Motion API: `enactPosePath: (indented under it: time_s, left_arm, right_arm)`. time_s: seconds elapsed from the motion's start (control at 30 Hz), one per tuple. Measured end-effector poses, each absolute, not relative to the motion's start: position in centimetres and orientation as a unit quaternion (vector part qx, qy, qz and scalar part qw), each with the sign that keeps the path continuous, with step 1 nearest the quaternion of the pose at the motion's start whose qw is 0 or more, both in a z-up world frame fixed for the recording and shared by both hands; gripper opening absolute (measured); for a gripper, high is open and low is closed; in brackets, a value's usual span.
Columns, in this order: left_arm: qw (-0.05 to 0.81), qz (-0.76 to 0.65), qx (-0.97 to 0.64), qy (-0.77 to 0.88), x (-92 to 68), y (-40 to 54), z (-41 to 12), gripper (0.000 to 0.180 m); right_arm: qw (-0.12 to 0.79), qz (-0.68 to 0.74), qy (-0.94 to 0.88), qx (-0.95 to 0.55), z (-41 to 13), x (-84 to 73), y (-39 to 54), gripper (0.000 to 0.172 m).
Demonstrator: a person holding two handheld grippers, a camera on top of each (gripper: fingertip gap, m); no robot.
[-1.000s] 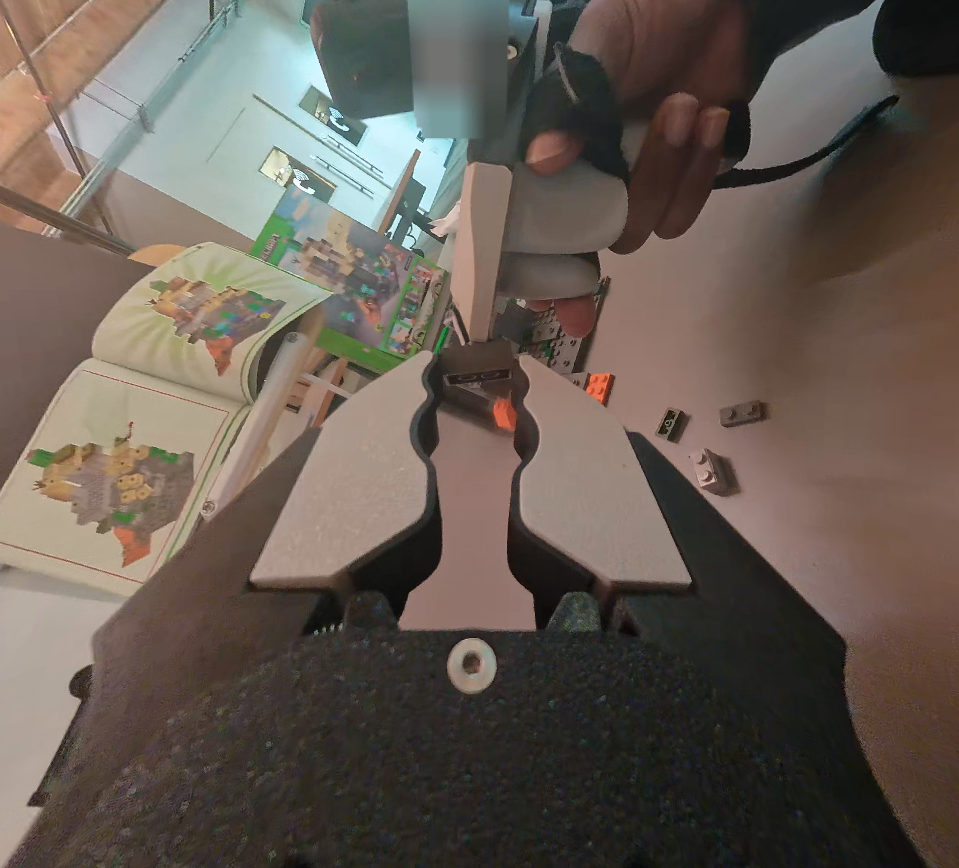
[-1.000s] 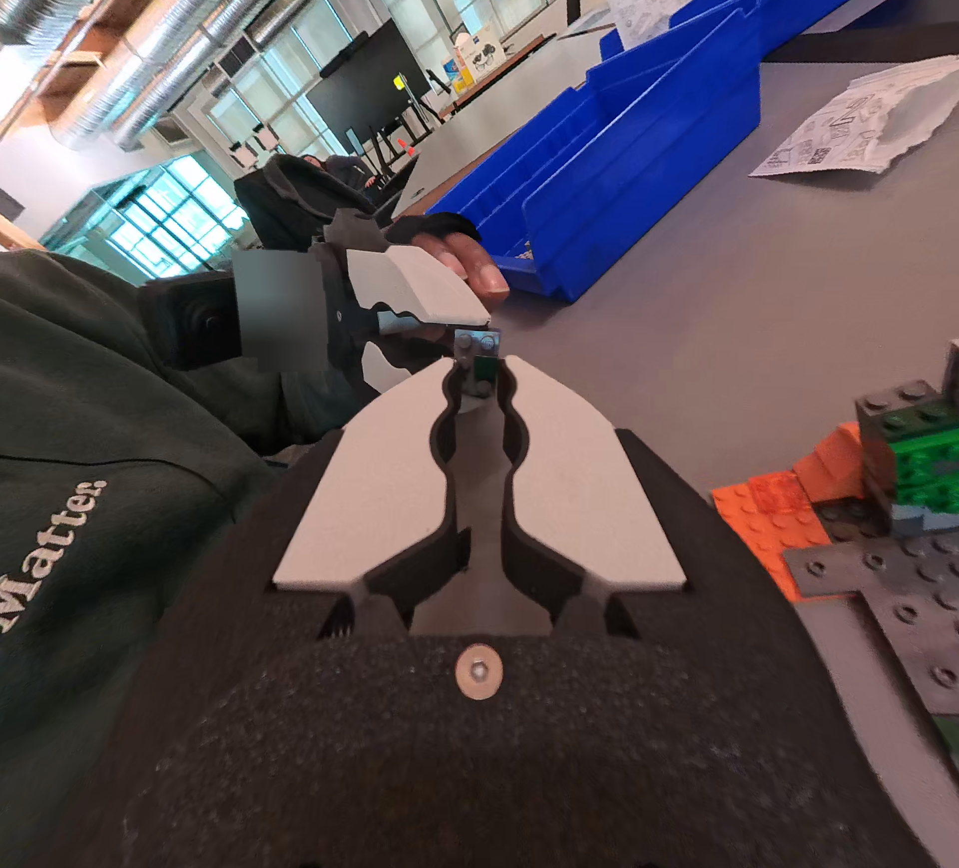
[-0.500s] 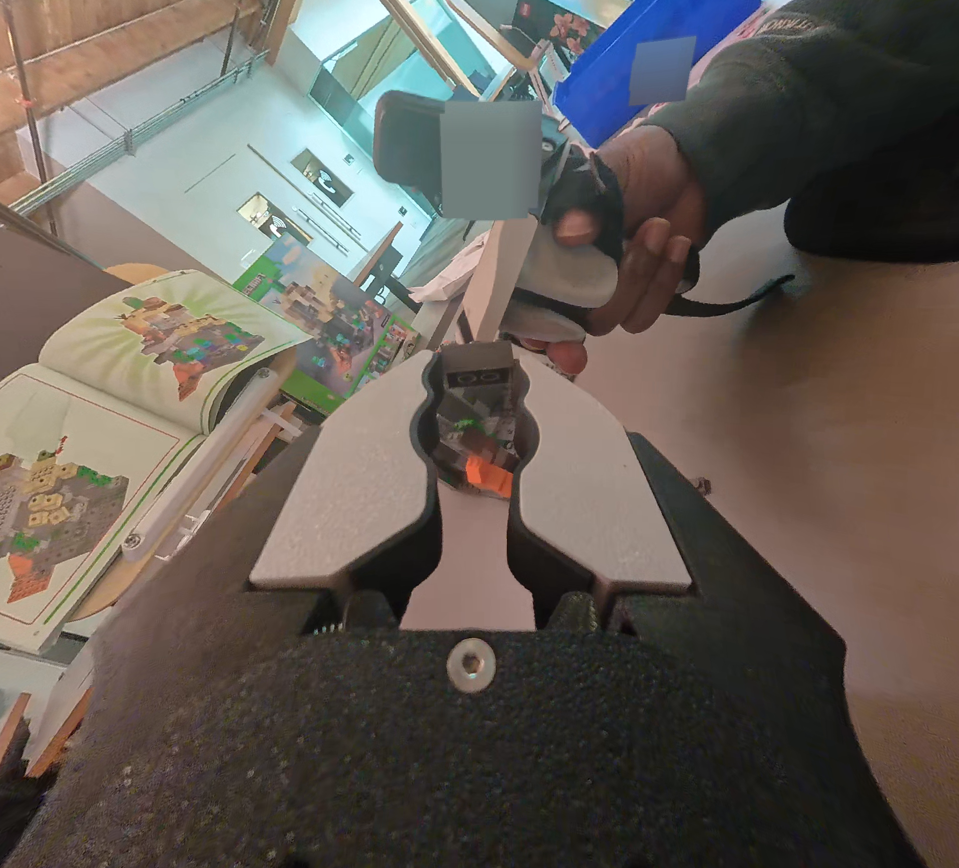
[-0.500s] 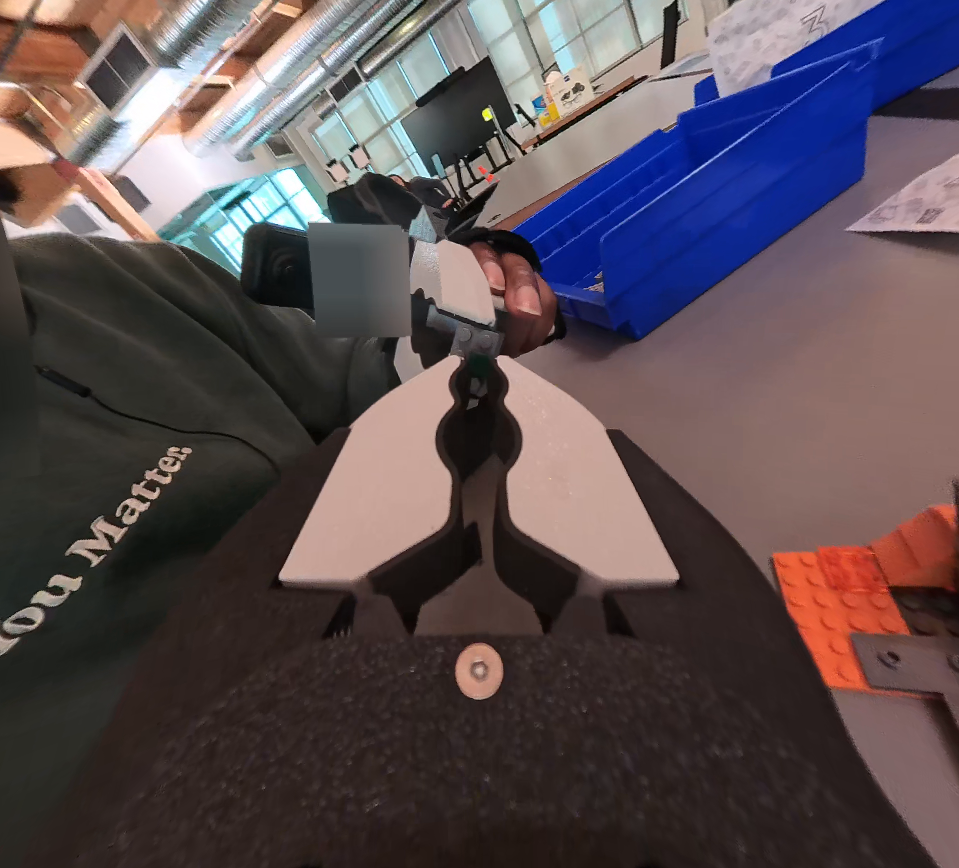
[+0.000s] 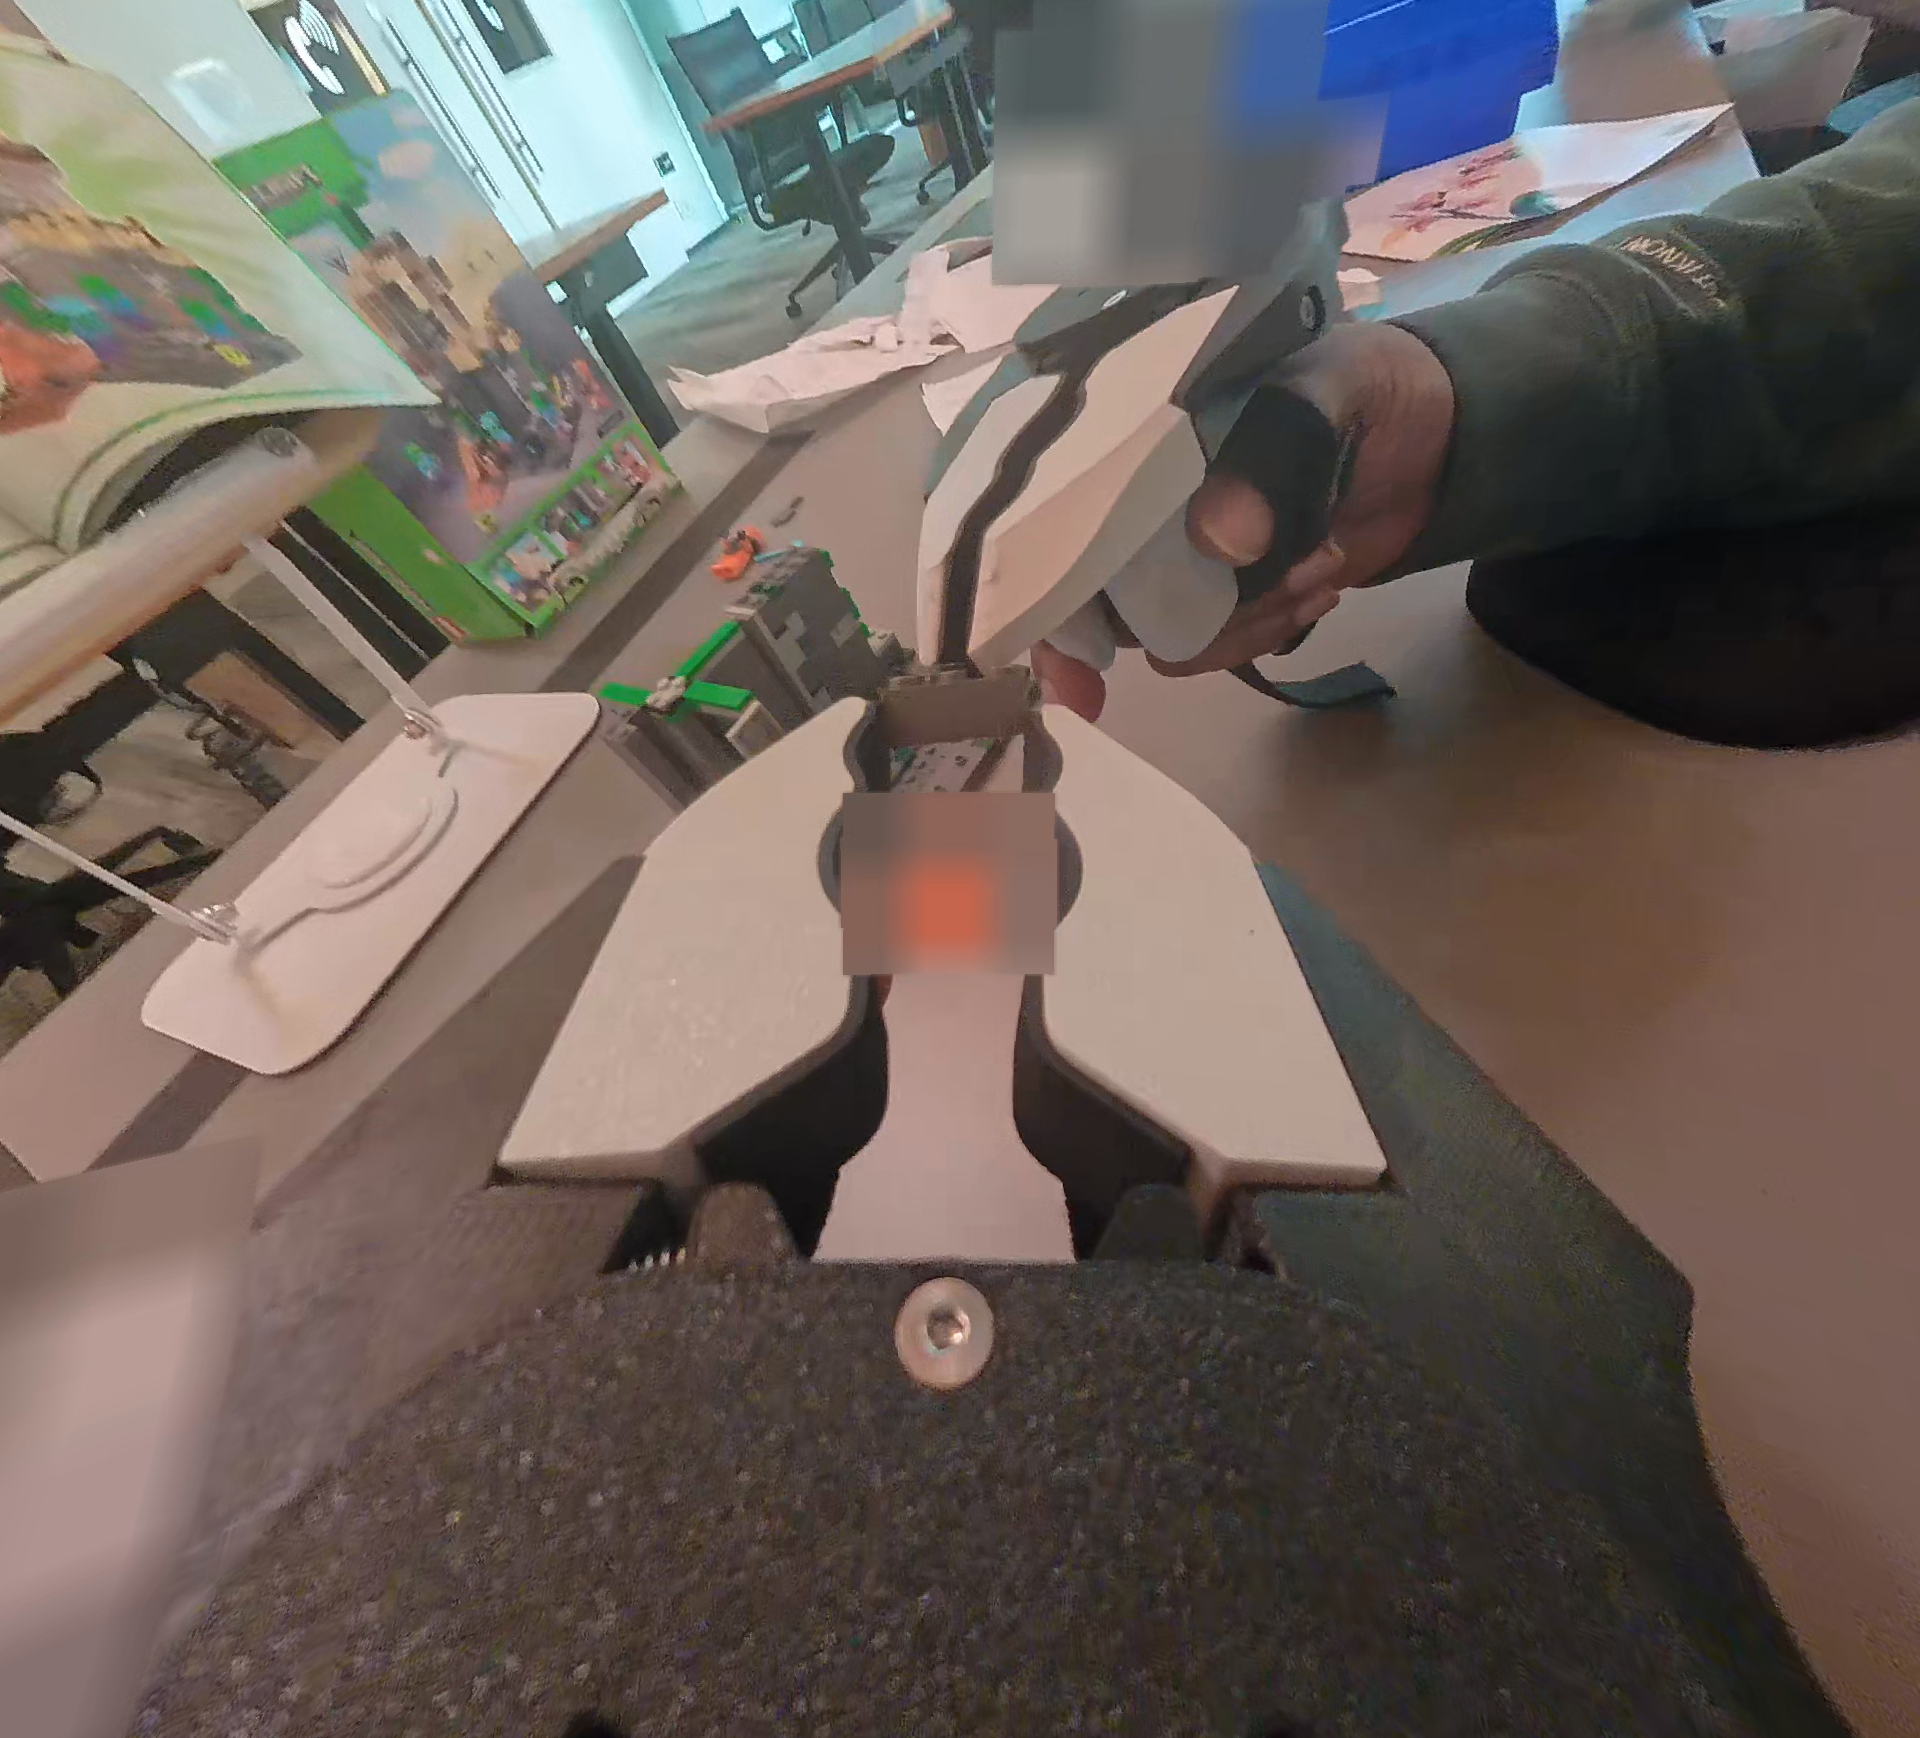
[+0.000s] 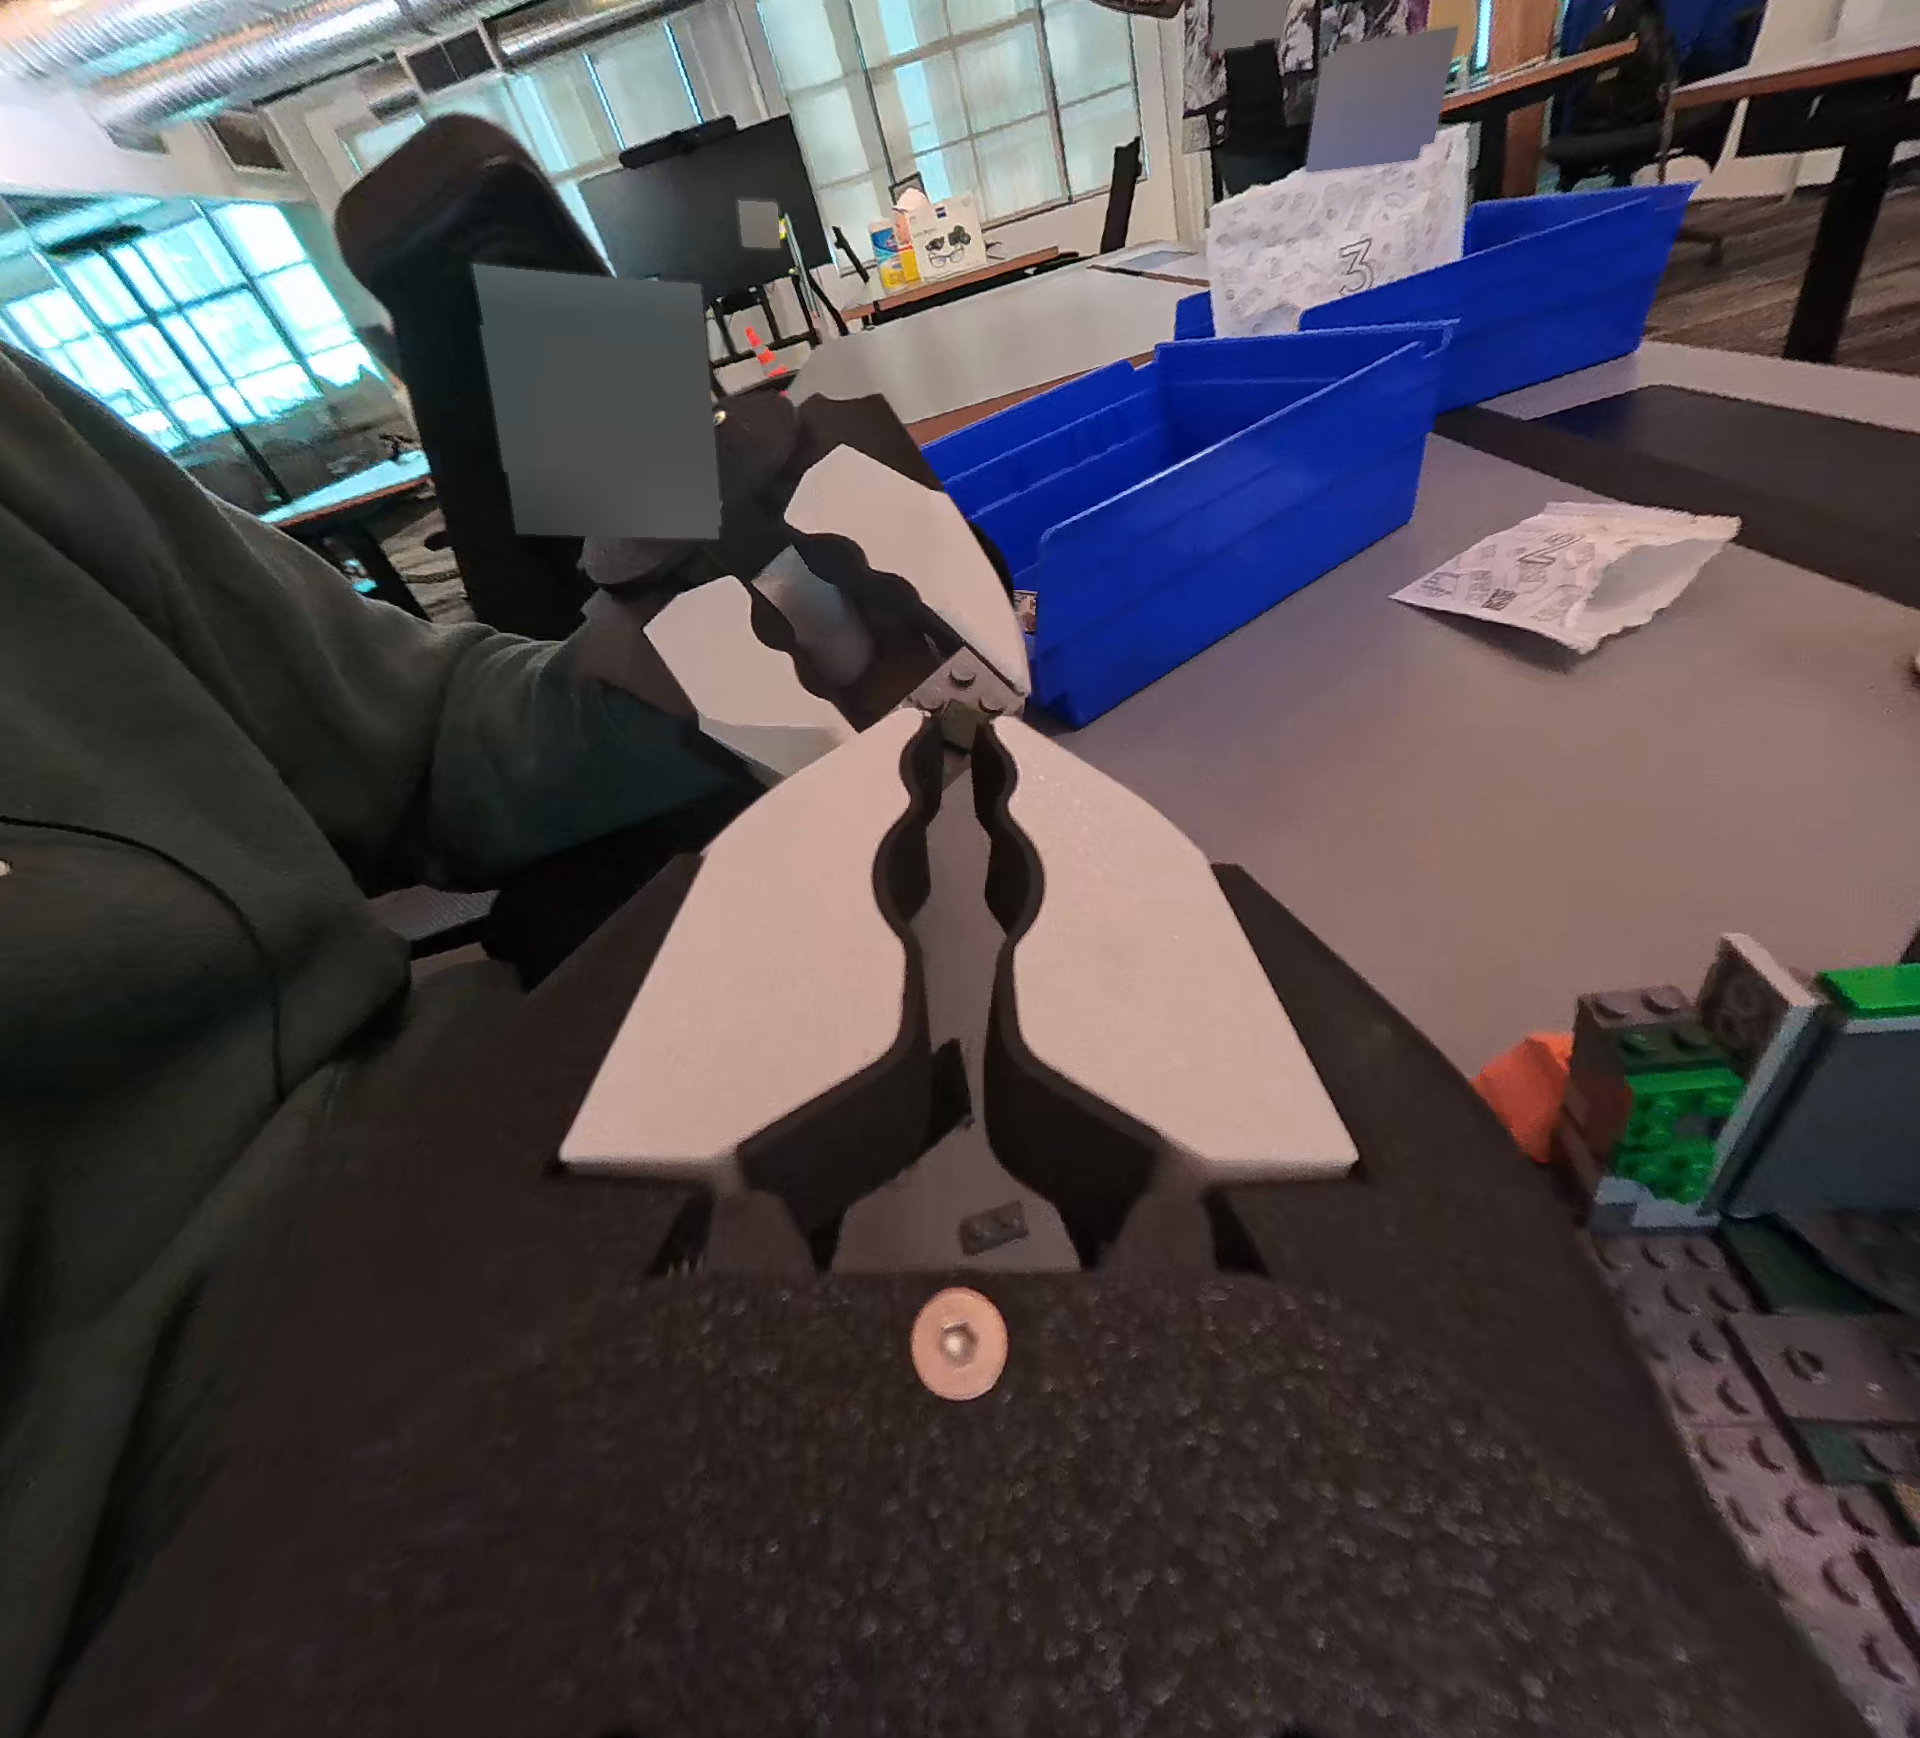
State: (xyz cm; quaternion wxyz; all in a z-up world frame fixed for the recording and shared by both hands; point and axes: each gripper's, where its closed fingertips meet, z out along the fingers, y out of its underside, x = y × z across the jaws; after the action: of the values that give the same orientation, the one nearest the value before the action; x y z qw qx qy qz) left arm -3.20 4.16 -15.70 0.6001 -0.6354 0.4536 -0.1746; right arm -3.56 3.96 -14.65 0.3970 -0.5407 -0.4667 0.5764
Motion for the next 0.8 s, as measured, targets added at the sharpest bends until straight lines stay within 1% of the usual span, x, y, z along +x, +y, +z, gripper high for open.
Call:
enactPosePath:
  time_s: [0.07, 0.1, 0.17, 0.27, 0.37, 0.43, 0.6, 0.7, 0.8]
  left_arm:
    - [0.591, -0.177, -0.645, 0.451, -3.3, 4.2, -16.0, 0.025]
    - [0.573, -0.167, -0.662, 0.452, -3.7, 4.5, -16.7, 0.025]
    - [0.542, -0.155, -0.686, 0.46, -4.1, 5.1, -18.8, 0.025]
    - [0.563, -0.164, -0.669, 0.457, -3.9, 5.1, -17.9, 0.025]
    - [0.574, -0.144, -0.662, 0.461, -3.9, 5.3, -17.9, 0.025]
    - [0.595, -0.116, -0.643, 0.468, -3.8, 5.3, -17.5, 0.025]
    - [0.618, -0.056, -0.617, 0.484, -3.7, 5.3, -17.1, 0.025]
    - [0.626, 0.003, -0.6, 0.497, -3.8, 5.6, -17.0, 0.025]
    - [0.63, 0.075, -0.569, 0.523, -3.8, 5.5, -17.2, 0.025]
  right_arm:
    - [0.418, 0.563, -0.473, -0.533, -14.5, -3.6, 4.0, 0.006]
    - [0.435, 0.568, -0.467, -0.519, -13.8, -3.3, 4.0, 0.0]
    - [0.463, 0.573, -0.462, -0.494, -11.9, -2.7, 3.9, 0.0]
    - [0.483, 0.533, -0.481, -0.502, -11.9, -2.3, 4.2, 0.0]
    - [0.456, 0.511, -0.487, -0.542, -13.8, -2.5, 5.2, 0.0]
    - [0.429, 0.501, -0.493, -0.567, -15.4, -3.0, 5.4, 0.0]
    - [0.407, 0.52, -0.476, -0.581, -15.9, -3.6, 5.2, 0.012]
    - [0.404, 0.517, -0.474, -0.587, -16.0, -3.8, 5.1, 0.007]
    - [0.396, 0.52, -0.467, -0.596, -16.3, -3.9, 5.1, 0.006]
